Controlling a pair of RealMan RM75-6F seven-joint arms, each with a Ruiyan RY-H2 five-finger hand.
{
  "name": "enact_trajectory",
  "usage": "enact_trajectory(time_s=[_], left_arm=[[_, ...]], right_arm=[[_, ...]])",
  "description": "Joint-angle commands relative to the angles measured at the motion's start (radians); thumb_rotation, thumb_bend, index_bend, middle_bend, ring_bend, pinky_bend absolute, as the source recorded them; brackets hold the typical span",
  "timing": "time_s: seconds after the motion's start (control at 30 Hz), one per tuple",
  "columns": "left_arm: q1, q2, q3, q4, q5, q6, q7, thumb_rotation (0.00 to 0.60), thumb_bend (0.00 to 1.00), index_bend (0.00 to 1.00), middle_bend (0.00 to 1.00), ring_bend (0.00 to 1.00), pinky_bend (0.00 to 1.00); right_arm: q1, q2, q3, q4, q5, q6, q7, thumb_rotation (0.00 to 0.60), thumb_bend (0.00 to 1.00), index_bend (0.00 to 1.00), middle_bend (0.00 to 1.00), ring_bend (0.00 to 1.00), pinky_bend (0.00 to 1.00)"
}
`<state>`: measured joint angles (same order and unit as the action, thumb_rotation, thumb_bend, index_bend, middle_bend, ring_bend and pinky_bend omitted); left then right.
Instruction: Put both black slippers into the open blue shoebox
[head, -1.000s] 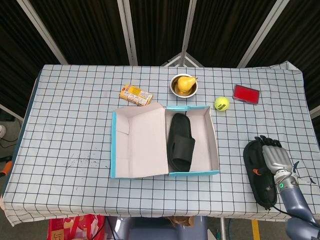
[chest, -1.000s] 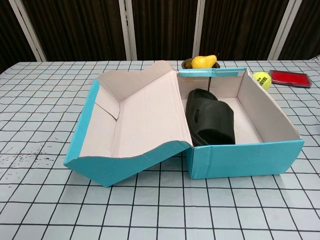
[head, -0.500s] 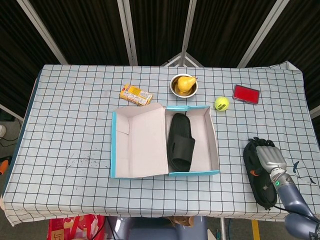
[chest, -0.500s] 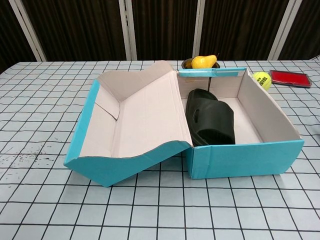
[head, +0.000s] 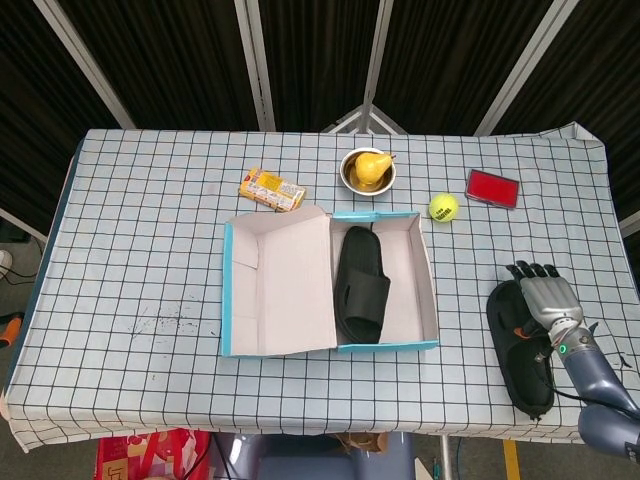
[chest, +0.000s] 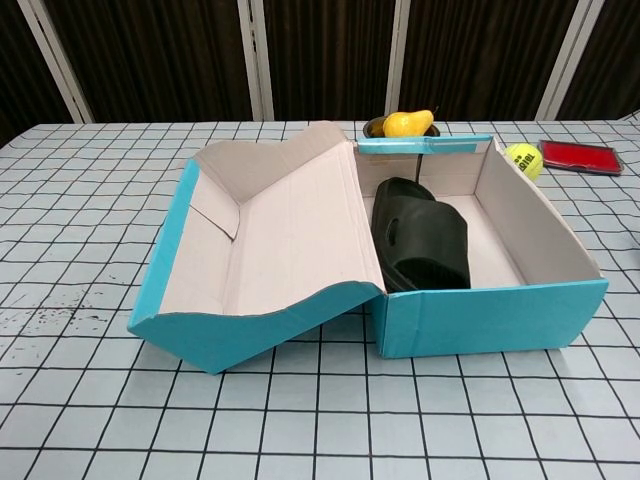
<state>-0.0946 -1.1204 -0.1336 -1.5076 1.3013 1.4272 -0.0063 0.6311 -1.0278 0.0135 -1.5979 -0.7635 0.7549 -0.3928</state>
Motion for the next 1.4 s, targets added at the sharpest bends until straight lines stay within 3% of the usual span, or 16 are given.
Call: enact_trajectory(time_s=[0.03,0.5,1.4], left_arm=[[-0.006,-0.005,0.000,0.000,-0.004,-0.011,0.008,0.600,0.38,0.02,0.00,0.00,0.07],[-0.023,-0.018,-0.001,0.010,-0.010,-0.034,0.023,0.600,0.38,0.03,0.00,0.00,0.07],[-0.017,-0.018,0.000,0.004,-0.009,-0.014,0.036,0.600,0.38,0.03,0.00,0.00,0.07]], right_arm=[[-0.001,0.022,-0.005,-0.014,0.009,-0.009,0.012,0.600,0.12,0.07,0.02,0.00,0.00],[-0.022,0.061,-0.036,-0.015,0.002,-0.020,0.051,0.600,0.12,0.07,0.02,0.00,0.00],[-0.014,-0.057,-0.042,0.175,-0.053,-0.103,0.124,0.600,0.12,0.07,0.04,0.00,0.00]])
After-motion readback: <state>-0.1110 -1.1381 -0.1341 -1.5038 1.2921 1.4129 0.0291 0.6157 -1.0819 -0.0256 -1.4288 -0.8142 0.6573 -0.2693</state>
